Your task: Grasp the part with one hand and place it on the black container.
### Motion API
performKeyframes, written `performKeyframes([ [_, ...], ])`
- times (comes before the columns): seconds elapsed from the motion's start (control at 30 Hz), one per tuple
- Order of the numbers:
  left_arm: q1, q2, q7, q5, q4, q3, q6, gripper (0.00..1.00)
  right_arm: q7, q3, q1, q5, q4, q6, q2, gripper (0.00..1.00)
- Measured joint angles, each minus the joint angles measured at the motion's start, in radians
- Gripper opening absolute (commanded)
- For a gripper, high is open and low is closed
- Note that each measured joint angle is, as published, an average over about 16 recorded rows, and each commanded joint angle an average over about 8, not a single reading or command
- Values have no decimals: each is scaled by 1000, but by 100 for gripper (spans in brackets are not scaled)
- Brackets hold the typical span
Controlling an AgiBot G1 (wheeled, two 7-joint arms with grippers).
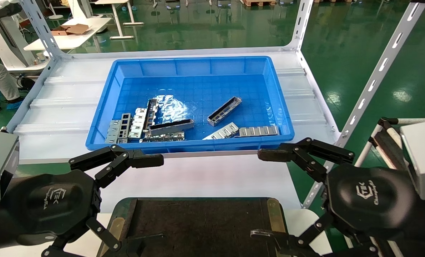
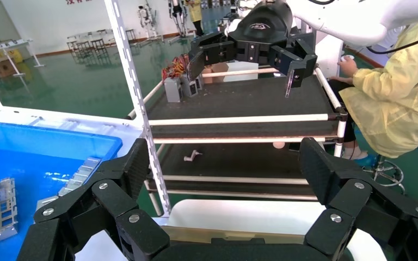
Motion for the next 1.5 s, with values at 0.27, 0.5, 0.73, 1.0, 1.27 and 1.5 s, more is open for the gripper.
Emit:
performKeyframes([
  [0.27,-25,29,17,32,23,7,-31,100,0,0,0,0,0,0,0,100],
  [0.5,-76,85,28,94,65,31,-84,100,0,-1,0,0,-1,0,0,100],
  [0.73,-142,167,34,176,118,68,-159,100,-1,-1,1,0,-1,0,0,100],
  [1.0,-219,284,43,271,202,113,-261,100,-1,-1,1,1,-1,0,0,100],
  [1.27,-298,413,72,370,328,160,-375,100,-1,-1,1,1,-1,0,0,100],
  [1.5,-365,524,113,455,475,198,-479,100,-1,-2,1,1,-1,0,0,100],
])
